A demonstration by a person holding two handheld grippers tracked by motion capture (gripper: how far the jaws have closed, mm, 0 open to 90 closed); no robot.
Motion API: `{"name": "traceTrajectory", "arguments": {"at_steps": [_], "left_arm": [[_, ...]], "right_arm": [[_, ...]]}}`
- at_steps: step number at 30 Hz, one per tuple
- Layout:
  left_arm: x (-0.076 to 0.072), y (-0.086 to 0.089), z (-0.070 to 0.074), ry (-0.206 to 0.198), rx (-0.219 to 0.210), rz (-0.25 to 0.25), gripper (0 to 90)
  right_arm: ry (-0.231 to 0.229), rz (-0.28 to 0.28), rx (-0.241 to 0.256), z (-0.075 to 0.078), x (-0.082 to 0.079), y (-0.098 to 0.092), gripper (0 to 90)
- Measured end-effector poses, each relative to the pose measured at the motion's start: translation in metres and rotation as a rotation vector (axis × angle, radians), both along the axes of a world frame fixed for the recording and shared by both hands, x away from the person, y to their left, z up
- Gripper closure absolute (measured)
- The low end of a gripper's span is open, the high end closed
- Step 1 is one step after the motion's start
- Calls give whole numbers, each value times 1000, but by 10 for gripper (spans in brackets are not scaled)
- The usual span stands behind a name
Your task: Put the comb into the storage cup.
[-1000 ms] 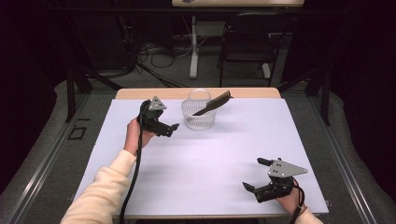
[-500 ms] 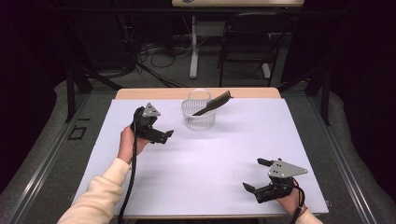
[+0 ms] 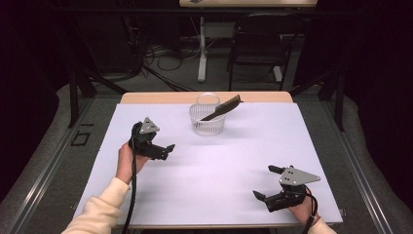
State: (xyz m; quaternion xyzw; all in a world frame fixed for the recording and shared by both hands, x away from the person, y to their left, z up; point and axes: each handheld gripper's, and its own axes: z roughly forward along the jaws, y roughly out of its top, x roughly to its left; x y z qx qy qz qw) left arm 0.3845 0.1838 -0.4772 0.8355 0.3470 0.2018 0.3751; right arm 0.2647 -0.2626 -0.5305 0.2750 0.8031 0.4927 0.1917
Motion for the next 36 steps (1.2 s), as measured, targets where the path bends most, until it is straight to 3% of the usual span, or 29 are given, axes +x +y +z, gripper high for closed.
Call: {"name": "traceTrajectory", "arguments": {"at_steps": [16, 27, 36], "left_arm": [[-31, 17, -15, -4, -13, 32, 0], [-59, 28, -20, -37, -22, 57, 0], [-77, 38, -30, -40, -48, 85, 0]], "right_arm": [[-1, -2, 1, 0, 0, 0, 0], [-2, -2, 1, 1, -1, 0, 0], [0, -2, -1, 1, -1, 0, 0]]}}
